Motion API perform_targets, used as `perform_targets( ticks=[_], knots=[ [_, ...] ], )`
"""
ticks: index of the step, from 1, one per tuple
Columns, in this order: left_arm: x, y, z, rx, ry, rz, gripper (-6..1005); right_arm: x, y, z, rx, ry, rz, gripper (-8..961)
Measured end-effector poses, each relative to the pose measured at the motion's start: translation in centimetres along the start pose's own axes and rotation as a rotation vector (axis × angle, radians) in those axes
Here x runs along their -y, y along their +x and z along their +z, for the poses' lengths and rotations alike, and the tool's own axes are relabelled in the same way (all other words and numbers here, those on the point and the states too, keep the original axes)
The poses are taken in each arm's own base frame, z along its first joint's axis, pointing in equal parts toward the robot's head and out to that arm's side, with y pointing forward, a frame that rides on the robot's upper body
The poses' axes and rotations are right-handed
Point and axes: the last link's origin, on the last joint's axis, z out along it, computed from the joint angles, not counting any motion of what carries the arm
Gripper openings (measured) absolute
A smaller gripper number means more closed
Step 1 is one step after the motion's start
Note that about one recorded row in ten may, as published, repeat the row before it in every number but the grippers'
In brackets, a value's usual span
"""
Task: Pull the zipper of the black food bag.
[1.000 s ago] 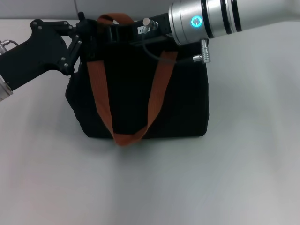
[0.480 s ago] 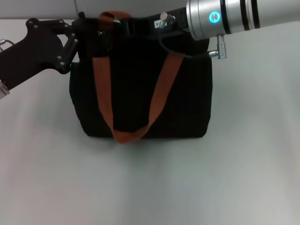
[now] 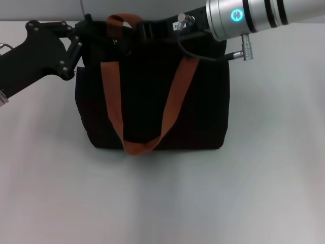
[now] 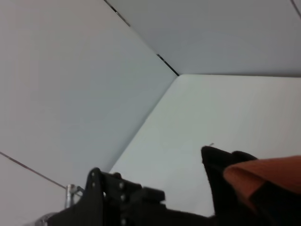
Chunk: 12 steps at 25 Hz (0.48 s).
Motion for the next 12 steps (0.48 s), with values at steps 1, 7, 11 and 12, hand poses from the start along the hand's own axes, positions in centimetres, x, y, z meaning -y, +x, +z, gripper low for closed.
perform_targets(
  ticks=[1,7,11,12],
  knots=[
    [0.1,0.0,-0.1,0.000,0.009,0.000,28,0.0,0.1,-0.2,-0.004,0.005,0.003,-3],
    [0.2,-0.1,-0.5,0.003,0.024,-0.002,28,0.5,0.4,-1.2,-0.011,0.051,0.004,-3],
    [0.3,-0.1,-0.6,0.006,0.028,-0.003,28,0.9,0.6,-2.1,-0.017,0.100,-0.005,-2],
    [0.3,-0.1,-0.6,0.006,0.029,-0.003,28,1.0,0.7,-2.3,-0.019,0.109,-0.006,-2]
  ],
)
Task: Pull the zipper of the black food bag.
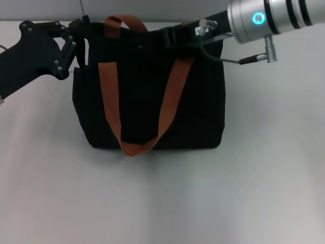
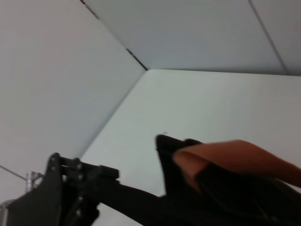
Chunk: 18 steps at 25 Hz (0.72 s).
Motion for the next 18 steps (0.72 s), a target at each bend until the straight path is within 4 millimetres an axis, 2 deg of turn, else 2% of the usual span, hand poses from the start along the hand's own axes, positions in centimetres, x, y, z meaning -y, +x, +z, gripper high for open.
perform_targets(
  ticks=[7,18],
  knots=[
    [0.0,-0.1,-0.2,0.003,0.003,-0.002,28,0.9,0.3,-2.0,0.005,0.069,0.001,-2],
    [0.0,-0.2,-0.4,0.005,0.016,-0.006,28,3.7,1.6,-6.5,0.075,0.164,0.065,-3]
  ],
)
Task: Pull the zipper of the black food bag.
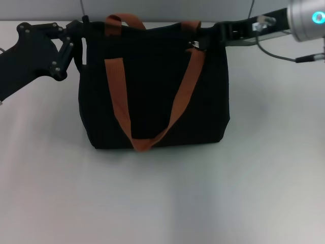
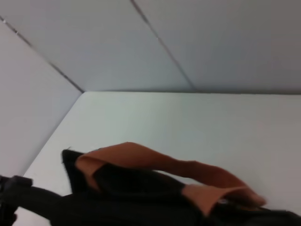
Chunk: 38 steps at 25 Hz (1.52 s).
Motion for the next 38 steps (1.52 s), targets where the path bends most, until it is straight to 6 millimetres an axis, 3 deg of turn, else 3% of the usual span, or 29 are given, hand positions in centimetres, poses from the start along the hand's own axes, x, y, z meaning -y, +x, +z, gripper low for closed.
perform_targets(
  ticks=[12,17,22,27,28,29,30,31,33,34,35,36,38],
  knots=[
    [0.0,0.0,0.3,-0.002,0.004,0.005,27,0.6,0.6,-2.0,0.084,-0.078,-0.014,-1],
    [0.0,0.1,0.5,-0.005,-0.004,-0.001,27,1.4,1.2,-4.0,0.240,-0.200,-0.051,41],
    [0.1,0.1,0.6,-0.003,-0.006,-0.021,27,2.6,3.3,-6.0,0.425,-0.387,-0.117,116],
    [0.0,-0.3,0.4,0.013,0.007,-0.047,28,3.2,6.7,-7.3,0.543,-0.543,-0.272,197],
    [0.0,-0.4,0.3,0.019,0.015,-0.054,28,2.9,8.5,-7.3,0.555,-0.603,-0.380,213],
    [0.0,-0.6,0.2,0.025,0.023,-0.062,28,2.9,8.5,-7.3,0.555,-0.603,-0.380,230],
    [-0.1,-1.0,0.1,0.035,0.035,-0.075,28,2.6,10.3,-7.1,0.560,-0.637,-0.503,246],
    [-0.1,-1.0,0.1,0.035,0.035,-0.075,28,2.6,10.3,-7.1,0.560,-0.637,-0.503,288],
    [-0.1,-1.4,-0.1,0.053,0.050,-0.087,28,2.3,13.6,-6.1,0.550,-0.636,-0.667,373],
    [-0.1,-1.4,-0.1,0.053,0.050,-0.087,28,2.3,13.6,-6.1,0.550,-0.636,-0.667,415],
    [-0.1,-1.6,-0.1,0.063,0.057,-0.089,28,2.4,15.7,-5.3,0.528,-0.609,-0.754,457],
    [-0.1,-1.6,-0.1,0.063,0.057,-0.089,28,2.4,15.7,-5.3,0.528,-0.609,-0.754,493],
    [-0.3,-1.8,-0.3,0.070,0.062,-0.098,28,2.8,18.3,-4.2,0.514,-0.572,-0.816,565]
  ],
)
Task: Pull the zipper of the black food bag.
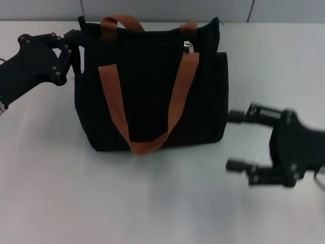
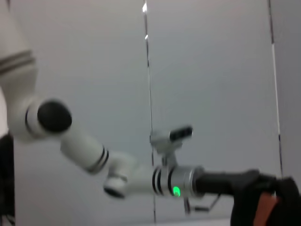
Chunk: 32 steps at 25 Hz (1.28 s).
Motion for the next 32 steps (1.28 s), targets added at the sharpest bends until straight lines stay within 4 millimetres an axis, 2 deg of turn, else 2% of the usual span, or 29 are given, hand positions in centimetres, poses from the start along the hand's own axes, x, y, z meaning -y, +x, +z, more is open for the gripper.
perform_targets(
  ticks=[3,5,6,10,19,25,27,28,30,32],
  knots=[
    [-0.1,-0.1,-0.1,0.003,-0.002,-0.007,28,-0.4,1.2,0.1,-0.017,0.016,0.002,672],
    [-0.2,-0.2,-0.1,0.008,-0.008,-0.016,28,-0.7,2.7,0.2,-0.085,0.027,0.022,810],
    [-0.3,-0.2,-0.1,0.011,-0.012,-0.022,28,-0.7,2.7,0.2,-0.085,0.027,0.022,810],
    [-0.5,-0.5,-0.1,0.025,-0.026,-0.043,46,-1.0,5.0,1.0,-0.179,0.042,0.056,810],
    [-0.1,-0.4,-0.7,0.038,-0.016,-0.112,126,-1.2,5.3,1.4,-0.172,0.045,0.043,810],
    [1.4,0.7,-1.8,0.105,-0.059,-0.184,311,-0.8,5.4,1.6,-0.184,0.055,0.036,810],
    [1.4,0.7,-1.8,0.105,-0.059,-0.184,470,-0.6,5.4,1.7,-0.189,0.058,0.031,810],
    [2.6,2.0,-2.8,0.174,-0.100,-0.231,549,-0.5,5.4,1.8,-0.192,0.059,0.029,810],
    [3.3,2.9,-3.7,0.205,-0.141,-0.269,620,-0.2,5.4,1.9,-0.197,0.060,0.023,810],
    [3.3,2.9,-3.7,0.205,-0.141,-0.269,691,-0.1,5.4,2.0,-0.198,0.059,0.021,810]
  ],
)
